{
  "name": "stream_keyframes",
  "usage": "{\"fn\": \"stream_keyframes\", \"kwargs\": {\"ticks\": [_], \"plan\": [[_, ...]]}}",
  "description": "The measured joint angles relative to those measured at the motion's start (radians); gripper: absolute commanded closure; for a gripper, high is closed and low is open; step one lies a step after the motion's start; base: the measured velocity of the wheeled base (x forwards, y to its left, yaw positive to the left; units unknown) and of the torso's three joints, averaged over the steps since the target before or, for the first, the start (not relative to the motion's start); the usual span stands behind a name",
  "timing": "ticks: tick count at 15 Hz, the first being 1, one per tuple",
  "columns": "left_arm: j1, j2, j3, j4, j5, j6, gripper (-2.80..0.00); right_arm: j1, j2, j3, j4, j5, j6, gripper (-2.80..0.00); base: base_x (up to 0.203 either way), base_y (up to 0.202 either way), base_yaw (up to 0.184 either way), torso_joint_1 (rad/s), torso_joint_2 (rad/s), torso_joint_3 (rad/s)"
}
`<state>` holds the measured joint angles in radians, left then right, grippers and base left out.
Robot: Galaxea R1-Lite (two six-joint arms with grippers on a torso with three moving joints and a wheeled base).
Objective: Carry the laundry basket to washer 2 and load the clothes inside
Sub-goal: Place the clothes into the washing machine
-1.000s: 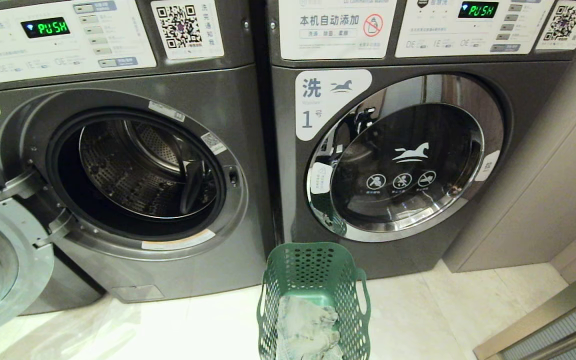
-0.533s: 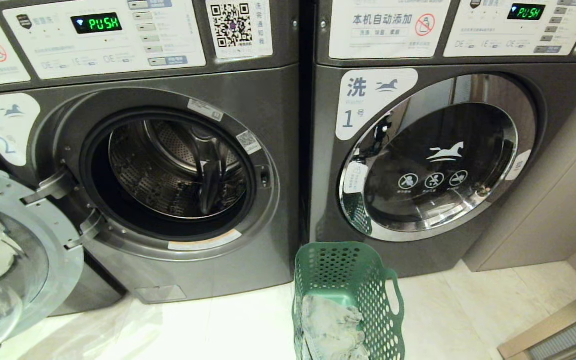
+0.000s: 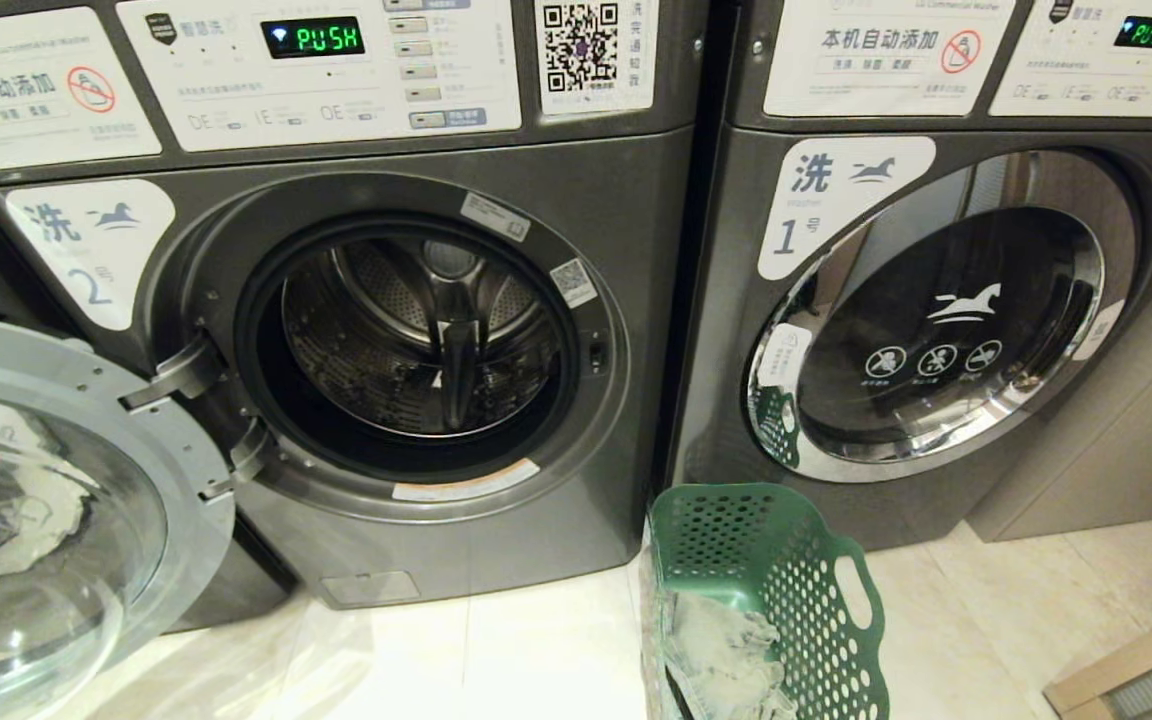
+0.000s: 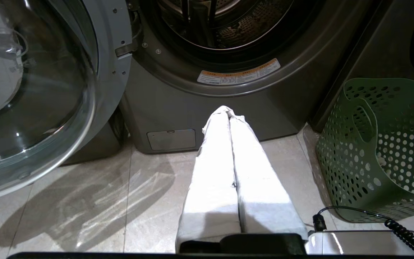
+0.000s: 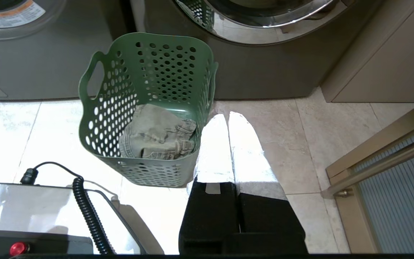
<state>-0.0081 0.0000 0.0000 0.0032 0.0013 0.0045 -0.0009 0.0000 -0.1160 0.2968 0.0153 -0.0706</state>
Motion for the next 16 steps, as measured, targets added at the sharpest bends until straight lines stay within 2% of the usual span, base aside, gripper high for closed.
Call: {"fn": "stream_keyframes", "kwargs": {"ticks": [13,16], "plan": [[0.0,0.0,0.0,-0.001,0.0,-0.004,0.0,0.001,0.0,0.001,-0.001,0.0,0.0,0.0,0.0,0.0,0.0,0.0,0.0,0.0],[0.0,0.0,0.0,-0.001,0.0,-0.002,0.0,0.001,0.0,0.001,-0.001,0.002,-0.004,0.0,0.0,0.0,0.0,0.004,0.01,-0.11]]}}
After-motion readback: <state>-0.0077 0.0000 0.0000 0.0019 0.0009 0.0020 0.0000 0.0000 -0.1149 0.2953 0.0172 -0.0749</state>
